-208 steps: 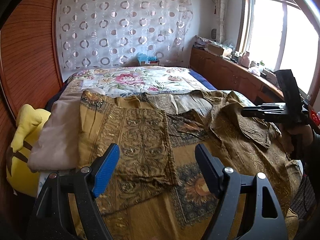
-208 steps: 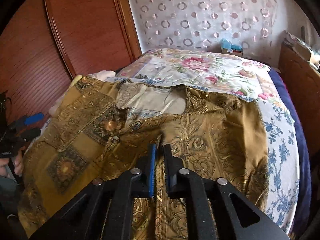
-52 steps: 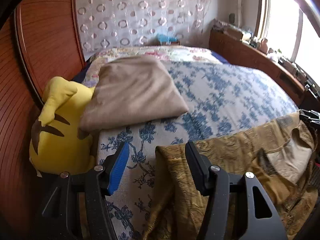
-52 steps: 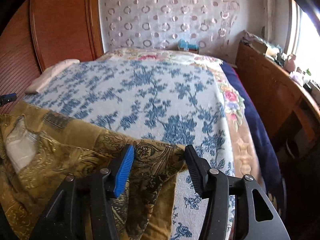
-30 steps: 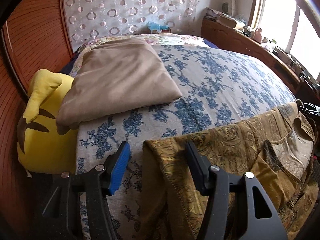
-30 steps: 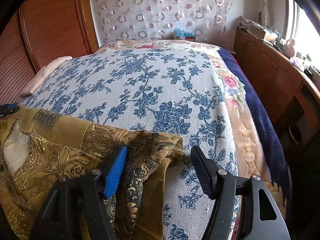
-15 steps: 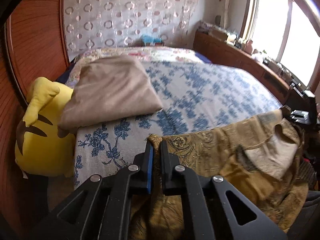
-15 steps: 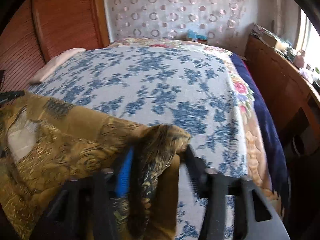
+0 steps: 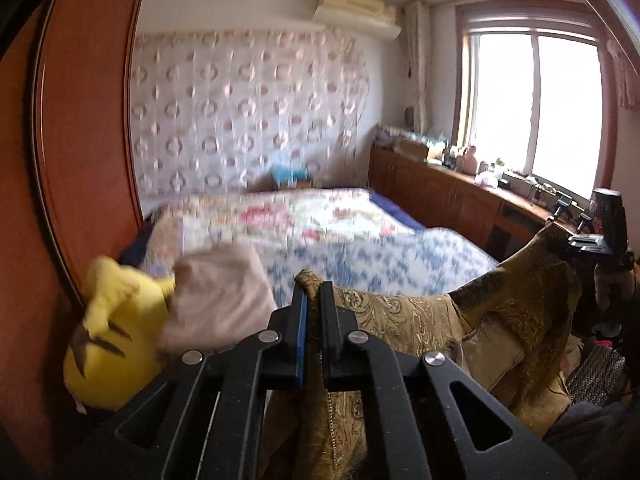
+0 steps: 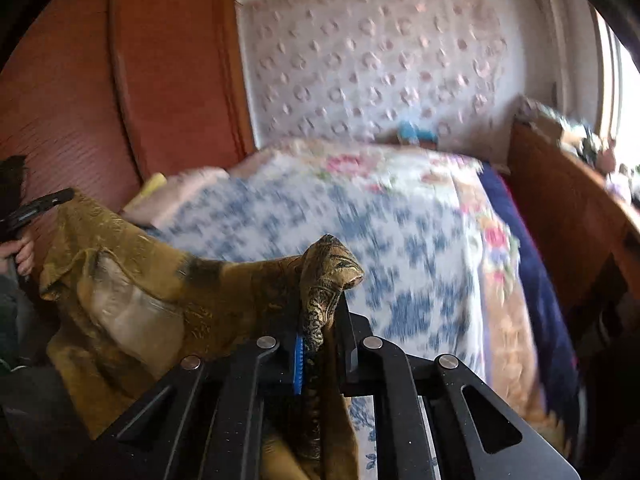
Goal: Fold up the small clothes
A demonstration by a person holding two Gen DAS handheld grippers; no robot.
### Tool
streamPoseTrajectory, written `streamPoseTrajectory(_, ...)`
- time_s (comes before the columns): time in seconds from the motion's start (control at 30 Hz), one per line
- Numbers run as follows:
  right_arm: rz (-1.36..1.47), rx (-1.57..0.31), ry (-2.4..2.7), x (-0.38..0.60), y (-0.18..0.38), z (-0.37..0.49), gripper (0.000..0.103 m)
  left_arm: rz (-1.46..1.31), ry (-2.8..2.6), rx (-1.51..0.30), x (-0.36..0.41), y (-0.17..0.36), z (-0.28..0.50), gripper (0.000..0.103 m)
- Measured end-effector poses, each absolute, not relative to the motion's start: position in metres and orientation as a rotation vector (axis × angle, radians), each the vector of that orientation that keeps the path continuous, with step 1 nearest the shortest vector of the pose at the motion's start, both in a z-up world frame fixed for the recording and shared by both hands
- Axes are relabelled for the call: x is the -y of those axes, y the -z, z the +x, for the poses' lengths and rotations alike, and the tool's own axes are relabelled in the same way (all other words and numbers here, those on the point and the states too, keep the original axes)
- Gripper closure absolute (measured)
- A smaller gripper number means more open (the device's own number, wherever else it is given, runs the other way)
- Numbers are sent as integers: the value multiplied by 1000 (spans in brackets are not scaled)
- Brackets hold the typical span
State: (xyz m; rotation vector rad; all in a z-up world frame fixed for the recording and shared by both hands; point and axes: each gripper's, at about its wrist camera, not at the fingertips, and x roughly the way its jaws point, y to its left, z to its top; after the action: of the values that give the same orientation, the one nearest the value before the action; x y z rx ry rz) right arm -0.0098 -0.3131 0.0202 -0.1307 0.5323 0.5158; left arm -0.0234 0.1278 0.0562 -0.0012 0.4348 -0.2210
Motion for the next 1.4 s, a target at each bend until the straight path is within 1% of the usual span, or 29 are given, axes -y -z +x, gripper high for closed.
streamPoseTrajectory(0.23,-153,-356,-565,320,-108,-56,92,32,203,-280,-131,-121,-45,97)
streamPoseTrajectory(0.47,-223,-202,-566,328,-202,-105,92,62,175,-114,-144,-204,-72,97)
streamPoseTrajectory(0.57,-203,-139,-577,336,-234,-125,92,85,159,-57,-145,-228,-79,97)
streamPoseTrajectory(0.67,-185,-85,-531,345,-256,-140,92,99,162,-25,-144,-241,-80,97)
streamPoseTrajectory(0.93,-204,-44,-461,345,-277,-164,92,100,150,50,-147,-262,-93,97)
streamPoseTrajectory(1.0,-220,-32,-448,333,-273,-176,92,98,145,56,-148,-259,-93,97)
streamPoseTrajectory(1.13,-247,-48,-400,318,-247,-165,92,84,131,6,-145,-251,-57,97)
streamPoseTrajectory(1.2,-259,-80,-373,306,-241,-146,92,78,126,-36,-142,-241,-31,97)
streamPoseTrajectory(1.3,-268,-143,-348,291,-229,-105,92,71,107,-118,-136,-215,19,97)
streamPoseTrajectory(1.4,-280,-203,-344,276,-201,-55,92,71,78,-207,-130,-177,74,97)
